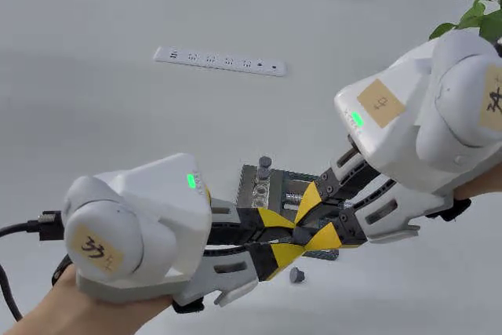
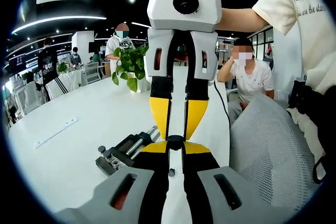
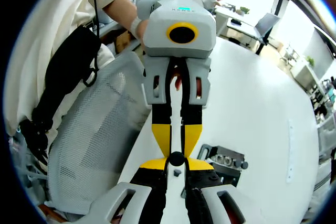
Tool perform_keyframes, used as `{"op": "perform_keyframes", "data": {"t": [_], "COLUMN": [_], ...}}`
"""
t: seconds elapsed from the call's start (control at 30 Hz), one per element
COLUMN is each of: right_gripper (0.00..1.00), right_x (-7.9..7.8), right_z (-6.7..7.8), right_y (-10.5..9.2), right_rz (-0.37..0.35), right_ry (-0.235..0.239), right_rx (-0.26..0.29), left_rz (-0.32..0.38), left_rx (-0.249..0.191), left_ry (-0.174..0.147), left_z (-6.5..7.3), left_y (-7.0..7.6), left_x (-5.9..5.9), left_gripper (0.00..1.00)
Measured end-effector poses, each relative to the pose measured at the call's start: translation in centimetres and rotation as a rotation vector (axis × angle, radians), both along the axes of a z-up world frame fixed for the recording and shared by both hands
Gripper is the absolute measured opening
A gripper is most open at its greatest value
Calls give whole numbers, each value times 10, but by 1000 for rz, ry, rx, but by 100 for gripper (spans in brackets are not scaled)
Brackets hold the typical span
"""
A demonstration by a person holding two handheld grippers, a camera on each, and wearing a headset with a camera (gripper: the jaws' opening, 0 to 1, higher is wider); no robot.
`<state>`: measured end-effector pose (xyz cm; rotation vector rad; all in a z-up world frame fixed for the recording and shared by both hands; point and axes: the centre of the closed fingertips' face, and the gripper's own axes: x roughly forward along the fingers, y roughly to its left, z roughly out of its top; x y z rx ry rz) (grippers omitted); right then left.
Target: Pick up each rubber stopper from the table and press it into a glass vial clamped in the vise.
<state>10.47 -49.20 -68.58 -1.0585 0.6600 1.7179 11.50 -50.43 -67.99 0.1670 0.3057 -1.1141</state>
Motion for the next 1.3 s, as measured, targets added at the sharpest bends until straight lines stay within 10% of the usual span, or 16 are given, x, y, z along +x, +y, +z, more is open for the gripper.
{"op": "perform_keyframes", "data": {"t": [1.3], "right_gripper": [6], "right_x": [-3], "right_z": [3], "right_y": [-1], "right_rz": [-17], "right_ry": [27], "right_rx": [11], "left_rz": [-6], "left_rx": [21], "left_ry": [-3], "left_z": [-5], "left_y": [1], "left_x": [-3], "left_gripper": [6]}}
